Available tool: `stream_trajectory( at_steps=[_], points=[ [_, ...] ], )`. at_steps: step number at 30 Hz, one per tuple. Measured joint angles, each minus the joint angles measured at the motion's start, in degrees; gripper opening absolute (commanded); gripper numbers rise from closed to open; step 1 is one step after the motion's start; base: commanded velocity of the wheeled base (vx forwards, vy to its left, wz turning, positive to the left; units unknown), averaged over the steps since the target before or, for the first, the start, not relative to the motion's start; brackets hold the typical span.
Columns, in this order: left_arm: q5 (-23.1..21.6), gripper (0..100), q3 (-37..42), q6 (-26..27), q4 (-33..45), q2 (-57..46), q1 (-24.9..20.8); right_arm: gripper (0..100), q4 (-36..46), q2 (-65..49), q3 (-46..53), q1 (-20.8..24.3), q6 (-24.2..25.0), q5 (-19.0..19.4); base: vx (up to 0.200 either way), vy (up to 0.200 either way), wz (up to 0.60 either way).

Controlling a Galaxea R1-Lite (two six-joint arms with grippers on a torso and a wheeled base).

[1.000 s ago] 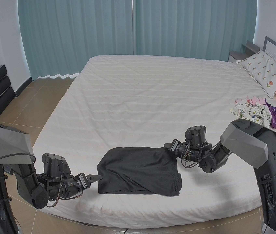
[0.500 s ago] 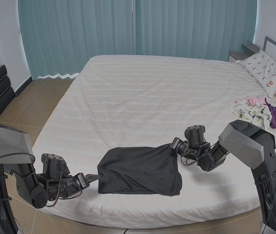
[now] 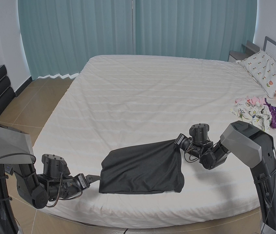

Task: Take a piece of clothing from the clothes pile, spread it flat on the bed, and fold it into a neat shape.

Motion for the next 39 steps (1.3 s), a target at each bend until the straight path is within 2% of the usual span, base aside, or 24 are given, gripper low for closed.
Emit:
stream_trajectory(
  at_steps=[8, 9, 15, 20, 28, 34, 39],
  points=[
    [0.00, 100, 0.02, 0.00, 0.00, 0.28, -0.04, 0, -0.22, 0.41, 0.37, -0.22, -0.44, 0.29, 0.000, 0.000, 0.00],
    [0.00, 100, 0.02, 0.00, 0.00, 0.28, -0.06, 100, -0.35, 0.39, 0.63, -0.26, -0.50, 0.41, 0.000, 0.000, 0.00],
    [0.00, 100, 0.02, 0.00, -0.02, 0.39, -0.11, 100, -3.01, 0.33, 2.29, -0.37, -3.29, 0.76, 0.000, 0.000, 0.00],
    [0.00, 100, 0.02, 0.00, 0.00, 0.50, -0.11, 100, -5.91, -0.96, 5.50, -0.52, -3.62, 1.82, 0.000, 0.000, 0.00],
    [0.00, 100, 0.00, 0.00, 0.00, 0.72, -0.11, 100, -11.28, -6.12, 19.96, -0.50, -4.61, 9.89, 0.000, 0.000, 0.00],
    [0.00, 100, 0.06, 0.00, 0.00, 0.85, -0.22, 100, -15.88, -9.98, 33.85, 0.30, -10.95, 16.79, 0.000, 0.000, 0.00],
    [0.00, 100, 0.00, 0.00, 0.00, 0.98, -0.26, 100, -18.66, -12.50, 41.72, 2.28, -15.03, 19.70, 0.000, 0.000, 0.00]
  ],
)
